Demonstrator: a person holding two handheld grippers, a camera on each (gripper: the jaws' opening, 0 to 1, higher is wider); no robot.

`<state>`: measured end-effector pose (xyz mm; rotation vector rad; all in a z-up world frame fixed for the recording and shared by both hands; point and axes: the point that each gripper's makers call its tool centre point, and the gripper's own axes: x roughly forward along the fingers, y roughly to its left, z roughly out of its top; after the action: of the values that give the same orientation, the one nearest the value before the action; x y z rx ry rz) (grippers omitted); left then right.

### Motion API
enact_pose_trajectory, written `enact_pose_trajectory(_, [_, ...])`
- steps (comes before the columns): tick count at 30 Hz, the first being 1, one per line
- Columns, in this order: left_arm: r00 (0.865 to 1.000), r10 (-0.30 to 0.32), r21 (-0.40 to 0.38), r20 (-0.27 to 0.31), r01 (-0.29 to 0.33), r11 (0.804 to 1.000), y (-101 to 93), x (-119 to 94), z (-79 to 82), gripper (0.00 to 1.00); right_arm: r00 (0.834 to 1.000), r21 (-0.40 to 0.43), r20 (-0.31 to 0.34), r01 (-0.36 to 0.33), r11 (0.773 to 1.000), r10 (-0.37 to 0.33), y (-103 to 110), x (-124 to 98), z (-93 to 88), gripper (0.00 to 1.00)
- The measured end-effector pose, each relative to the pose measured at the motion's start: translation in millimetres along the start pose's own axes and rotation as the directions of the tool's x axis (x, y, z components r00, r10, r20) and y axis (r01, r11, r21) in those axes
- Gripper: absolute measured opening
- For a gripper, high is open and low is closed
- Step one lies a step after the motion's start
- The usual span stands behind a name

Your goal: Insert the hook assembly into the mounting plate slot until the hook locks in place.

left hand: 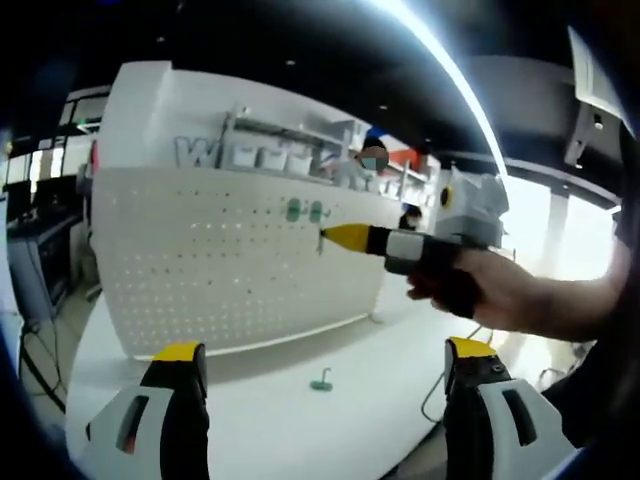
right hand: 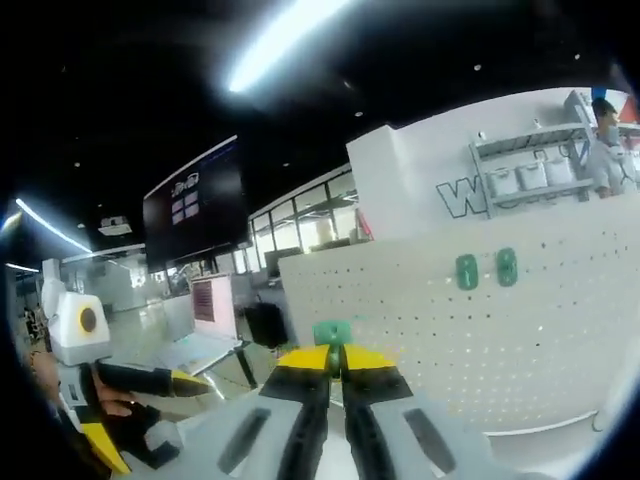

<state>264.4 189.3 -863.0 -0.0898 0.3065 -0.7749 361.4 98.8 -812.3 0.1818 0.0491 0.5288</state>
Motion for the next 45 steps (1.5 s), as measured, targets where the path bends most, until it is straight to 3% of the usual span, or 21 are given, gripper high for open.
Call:
enact_pose_trajectory(4, [1.0,0.011,-0.008,0.002,-0.011,1.0,6.0,-1.0,-1.3,1.0,0.998,-0.023,0.027,0.059,0.998,-0.058,-18.5,2.2,6.9,0.0])
enact_pose_trajectory(5, [1.0,0.011,-0.008,0.006,-0.011,1.0,6.8,-0.9,-1.2,1.0,0.994,-0.06,0.073,0.082,0.995,-0.078,-24.7,3.0,14.4,0.0])
enact_pose_trajectory(6, [1.0,0.012,-0.012,0.011,-0.012,1.0,8.2,-0.4,-1.5,1.0,0.993,-0.088,0.074,0.097,0.991,-0.091,-28.8,3.5,14.4,0.0])
enact_pose_trajectory(23, [0.998,0.053,-0.048,-0.016,-0.054,0.997,27.4,-5.2,-17.0,1.0,0.963,-0.077,0.113,0.254,0.964,-0.245,-96.8,13.7,29.7,0.0])
enact_pose_trajectory(31, [0.998,0.069,-0.028,-0.011,-0.069,0.997,31.2,-3.9,-14.7,1.0,0.956,-0.074,0.109,0.281,0.957,-0.272,-118.7,17.1,32.4,0.0])
enact_pose_trajectory(45, [0.996,0.087,-0.061,-0.021,-0.088,0.994,37.0,-6.8,-19.8,1.0,0.925,-0.054,0.14,0.364,0.93,-0.354,-159.3,11.8,42.8,0.0])
